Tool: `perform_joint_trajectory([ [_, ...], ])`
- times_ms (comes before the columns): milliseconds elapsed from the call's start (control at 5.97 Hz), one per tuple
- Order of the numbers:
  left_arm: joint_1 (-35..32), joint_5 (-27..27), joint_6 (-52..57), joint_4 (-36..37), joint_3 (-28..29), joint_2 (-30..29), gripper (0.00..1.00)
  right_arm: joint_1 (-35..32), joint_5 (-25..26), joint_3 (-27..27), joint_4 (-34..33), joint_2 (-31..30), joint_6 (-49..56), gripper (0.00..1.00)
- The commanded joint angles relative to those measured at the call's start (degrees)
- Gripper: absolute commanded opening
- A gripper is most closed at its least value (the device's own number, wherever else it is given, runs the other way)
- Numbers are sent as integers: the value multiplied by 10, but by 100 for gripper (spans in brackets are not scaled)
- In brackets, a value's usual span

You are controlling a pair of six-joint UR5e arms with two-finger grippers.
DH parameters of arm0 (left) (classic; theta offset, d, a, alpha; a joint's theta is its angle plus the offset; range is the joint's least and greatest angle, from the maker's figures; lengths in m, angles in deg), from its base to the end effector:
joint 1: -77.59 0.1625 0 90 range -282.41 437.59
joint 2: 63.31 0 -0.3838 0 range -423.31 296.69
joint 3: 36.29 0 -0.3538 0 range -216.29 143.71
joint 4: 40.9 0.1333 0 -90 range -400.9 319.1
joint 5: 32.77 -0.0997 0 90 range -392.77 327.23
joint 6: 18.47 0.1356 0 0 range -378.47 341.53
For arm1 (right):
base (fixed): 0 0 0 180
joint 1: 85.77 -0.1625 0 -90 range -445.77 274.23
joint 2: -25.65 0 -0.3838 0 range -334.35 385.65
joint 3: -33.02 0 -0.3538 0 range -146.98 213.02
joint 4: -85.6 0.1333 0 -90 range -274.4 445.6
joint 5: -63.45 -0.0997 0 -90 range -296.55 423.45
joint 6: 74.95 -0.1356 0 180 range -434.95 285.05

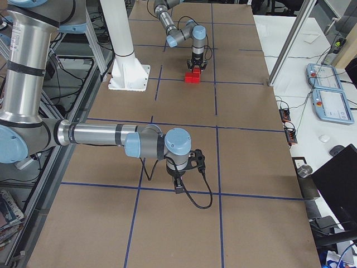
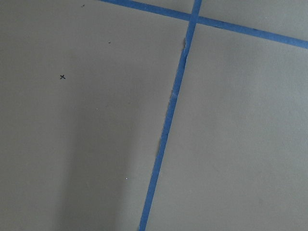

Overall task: Form red blocks into L shape at center
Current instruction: 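Lower the cube next to the pair and open the left gripper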

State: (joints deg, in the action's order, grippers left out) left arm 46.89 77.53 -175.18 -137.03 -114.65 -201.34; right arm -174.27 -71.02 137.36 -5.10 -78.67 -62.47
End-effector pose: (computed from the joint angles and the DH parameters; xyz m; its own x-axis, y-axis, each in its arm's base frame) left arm 0.5833 -0.4467 0.2356 -0.0041 -0.9995 -0.0324 0.6917 0.0206 -0.7219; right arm 0.0289 -0.3583 0.6322 0.6911 -0.2261 0.6865 0.1798 0.9737 0.1398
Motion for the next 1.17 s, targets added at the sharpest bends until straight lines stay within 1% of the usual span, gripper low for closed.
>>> perform_joint_trajectory([
  [0, 2, 0, -2, 1, 1, 0, 19, 0, 0, 0, 0, 0, 0, 100],
  [168, 2, 0, -2, 2, 1, 2, 20, 0, 0, 0, 0, 0, 0, 100],
  [838, 2, 1, -12, 0, 1, 0, 30, 0, 0, 0, 0, 1, 2, 100],
  [1005, 2, 0, -11, 0, 1, 0, 36, 0, 0, 0, 0, 1, 2, 100],
])
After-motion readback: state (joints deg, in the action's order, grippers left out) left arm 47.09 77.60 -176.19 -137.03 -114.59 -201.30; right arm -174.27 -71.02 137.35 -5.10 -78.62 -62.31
